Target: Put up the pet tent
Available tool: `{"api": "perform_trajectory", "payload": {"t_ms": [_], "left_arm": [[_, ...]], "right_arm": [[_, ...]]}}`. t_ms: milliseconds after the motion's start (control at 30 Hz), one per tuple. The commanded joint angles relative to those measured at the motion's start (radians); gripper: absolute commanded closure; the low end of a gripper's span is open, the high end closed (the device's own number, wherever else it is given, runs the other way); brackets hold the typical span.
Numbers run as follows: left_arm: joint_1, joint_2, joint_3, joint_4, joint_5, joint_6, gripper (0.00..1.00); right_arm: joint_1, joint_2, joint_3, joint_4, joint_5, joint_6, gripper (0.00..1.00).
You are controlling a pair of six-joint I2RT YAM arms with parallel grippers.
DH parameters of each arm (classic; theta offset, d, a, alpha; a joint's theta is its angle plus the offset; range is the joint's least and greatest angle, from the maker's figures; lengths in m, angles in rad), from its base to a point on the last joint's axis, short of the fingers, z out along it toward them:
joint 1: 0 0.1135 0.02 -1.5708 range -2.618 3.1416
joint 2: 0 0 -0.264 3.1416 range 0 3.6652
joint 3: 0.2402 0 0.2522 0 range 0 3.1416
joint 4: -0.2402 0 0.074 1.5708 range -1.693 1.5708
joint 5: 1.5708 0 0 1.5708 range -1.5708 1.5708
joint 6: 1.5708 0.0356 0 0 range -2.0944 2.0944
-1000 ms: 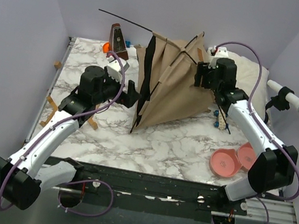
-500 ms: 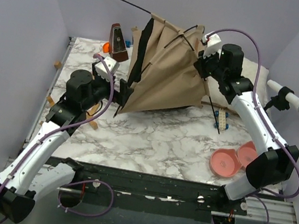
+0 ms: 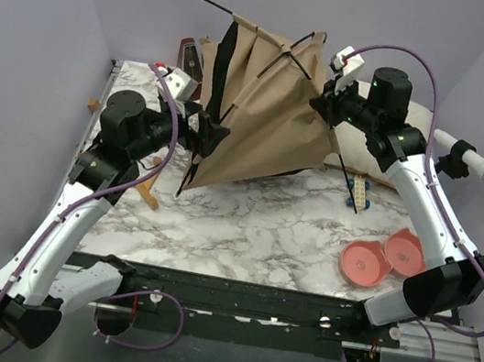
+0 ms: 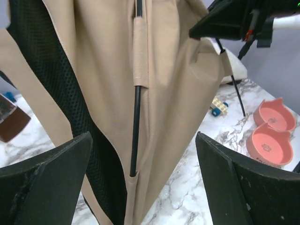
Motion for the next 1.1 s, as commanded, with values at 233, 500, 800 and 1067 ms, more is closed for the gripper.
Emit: {"api": "perform_trajectory", "payload": {"t_ms": [233, 500, 800, 1067], "left_arm": [[-0.079, 0.112, 0.01, -0.084, 0.007, 0.027, 0.38], [-0.14, 0.033, -0.116, 0.012, -0.067, -0.028, 1.0], [-0.268, -0.221, -0.459, 0.308, -0.627, -0.323, 1.0], [-0.404, -0.083, -0.517, 0.435, -0.848, -0.499, 1.0]], "right_arm": [[0.003, -0.046, 0.074, -0.008, -0.127, -0.031, 0.99], [0.005, -0.025, -0.003, 0.258, -0.058, 0.112, 0.51], [0.008, -0.095, -0.145, 0.438, -0.072, 0.452, 0.0], [0.009, -0.292, -0.471, 0.527, 0.05, 0.724, 0.0]]}}
